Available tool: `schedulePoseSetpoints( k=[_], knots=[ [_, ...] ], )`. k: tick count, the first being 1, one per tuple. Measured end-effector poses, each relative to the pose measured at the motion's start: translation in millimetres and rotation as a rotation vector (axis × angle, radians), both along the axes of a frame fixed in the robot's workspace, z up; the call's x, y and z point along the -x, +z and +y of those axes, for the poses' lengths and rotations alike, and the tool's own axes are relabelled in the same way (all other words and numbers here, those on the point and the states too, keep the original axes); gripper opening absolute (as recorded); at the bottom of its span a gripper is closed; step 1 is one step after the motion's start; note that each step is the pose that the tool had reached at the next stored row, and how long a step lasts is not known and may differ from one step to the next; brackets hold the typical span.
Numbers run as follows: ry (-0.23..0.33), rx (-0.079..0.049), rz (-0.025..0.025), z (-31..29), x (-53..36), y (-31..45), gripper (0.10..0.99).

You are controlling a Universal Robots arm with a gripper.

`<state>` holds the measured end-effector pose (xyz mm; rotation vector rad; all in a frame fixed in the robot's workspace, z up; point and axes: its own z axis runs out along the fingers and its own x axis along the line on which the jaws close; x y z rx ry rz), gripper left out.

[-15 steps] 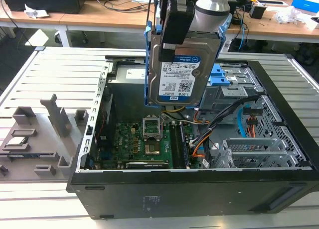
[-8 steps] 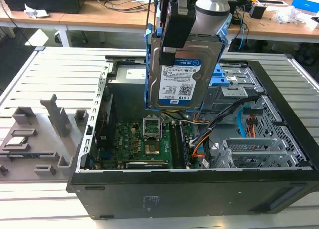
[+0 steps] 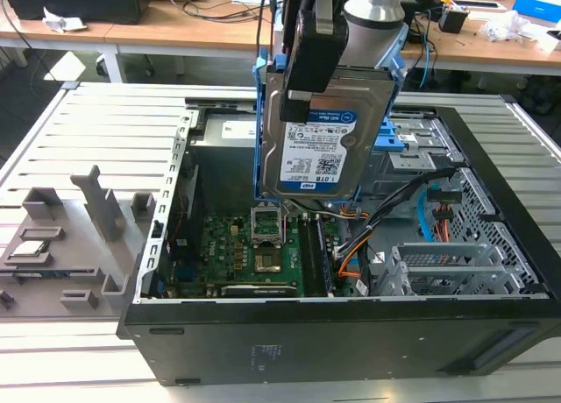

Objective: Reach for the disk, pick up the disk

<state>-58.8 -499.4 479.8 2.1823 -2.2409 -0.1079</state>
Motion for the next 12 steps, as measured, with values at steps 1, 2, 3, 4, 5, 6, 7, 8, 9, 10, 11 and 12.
schedulePoseSetpoints(
  k=[1, 2, 3, 4, 5, 6, 7, 8, 9, 10, 11, 12],
  knots=[
    [0.0, 0.0, 0.0, -2.3, 0.0, 0.0, 0.369],
    [0.0, 0.0, 0.0, -4.4, 0.0, 0.0, 0.369],
    [0.0, 0.0, 0.0, -5.9, 0.0, 0.0, 0.369],
    [0.0, 0.0, 0.0, -6.9, 0.0, 0.0, 0.369],
    [0.0, 0.0, 0.0, -8.9, 0.0, 0.0, 0.369],
    [0.0, 0.0, 0.0, -9.9, 0.0, 0.0, 0.369],
    [0.0, 0.0, 0.0, -10.9, 0.0, 0.0, 0.369],
    [0.0, 0.0, 0.0001, -12.7, 0.0, 0.0, 0.369],
    [0.0, 0.0, 0.0, -14.7, 0.0, 0.0, 0.369],
    [0.0, 0.0, 0.0, -16.5, 0.0, 0.0, 0.369],
    [0.0, 0.0, 0.0, -18.3, 0.0, 0.0, 0.369],
    [0.0, 0.0, 0.0, -20.2, 0.0, 0.0, 0.369]
  ],
)
